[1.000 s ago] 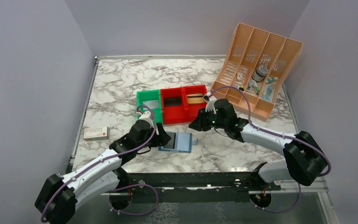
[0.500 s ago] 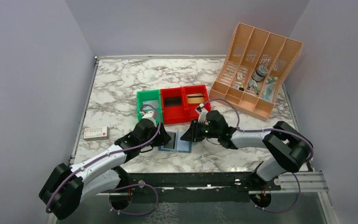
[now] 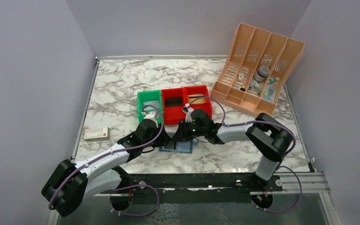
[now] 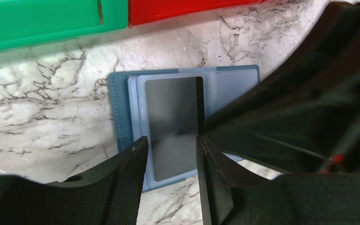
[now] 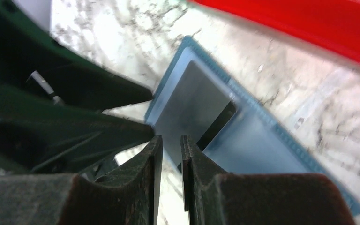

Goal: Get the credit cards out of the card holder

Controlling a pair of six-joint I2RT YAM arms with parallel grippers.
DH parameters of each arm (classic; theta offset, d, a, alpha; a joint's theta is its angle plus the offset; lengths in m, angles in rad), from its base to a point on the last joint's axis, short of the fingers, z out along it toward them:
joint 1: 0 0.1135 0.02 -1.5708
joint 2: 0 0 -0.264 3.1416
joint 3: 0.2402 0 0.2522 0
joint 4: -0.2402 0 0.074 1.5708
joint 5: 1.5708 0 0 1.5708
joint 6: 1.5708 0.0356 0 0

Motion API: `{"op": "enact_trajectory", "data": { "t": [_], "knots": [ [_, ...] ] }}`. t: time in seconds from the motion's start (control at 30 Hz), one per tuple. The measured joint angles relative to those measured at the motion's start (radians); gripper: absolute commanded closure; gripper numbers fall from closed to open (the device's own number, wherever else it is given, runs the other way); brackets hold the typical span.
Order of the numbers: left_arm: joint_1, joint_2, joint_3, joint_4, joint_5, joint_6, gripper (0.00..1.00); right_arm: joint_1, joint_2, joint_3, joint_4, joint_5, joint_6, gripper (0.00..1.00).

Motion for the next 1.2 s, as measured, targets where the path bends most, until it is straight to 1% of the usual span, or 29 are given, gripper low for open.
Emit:
{"op": "enact_trajectory", "data": {
  "t": [0.1,0.17,0.4,0.53,0.77,0.97,1.1,1.2],
  "knots": [
    [0.003,0.005,0.0,0.001,-0.002,0.003,0.55,0.002,0.072,0.083,-0.08,0.014,-0.036,0.8],
    [0.003,0.008,0.0,0.005,0.0,0.003,0.55,0.002,0.089,0.092,-0.108,0.037,-0.041,0.8],
    [0.003,0.026,0.0,0.018,0.002,0.003,0.55,0.003,0.061,0.09,-0.154,0.092,-0.043,0.8],
    [0.003,0.043,0.0,0.02,0.006,0.003,0.55,0.003,0.026,0.067,-0.184,0.126,-0.043,0.78],
    [0.003,0.046,0.0,0.021,0.008,0.003,0.56,0.003,0.018,0.053,-0.18,0.156,-0.02,0.77],
    [0.003,0.06,0.0,0.022,0.014,0.01,0.67,0.003,0.006,0.024,-0.144,0.168,0.022,0.76],
    [0.003,0.081,0.0,0.04,0.029,0.014,0.7,0.003,-0.017,0.012,-0.148,0.158,-0.002,0.75],
    [0.003,0.108,0.0,0.064,0.047,0.016,0.72,0.003,-0.017,0.03,-0.184,0.158,-0.021,0.75]
  ]
}}
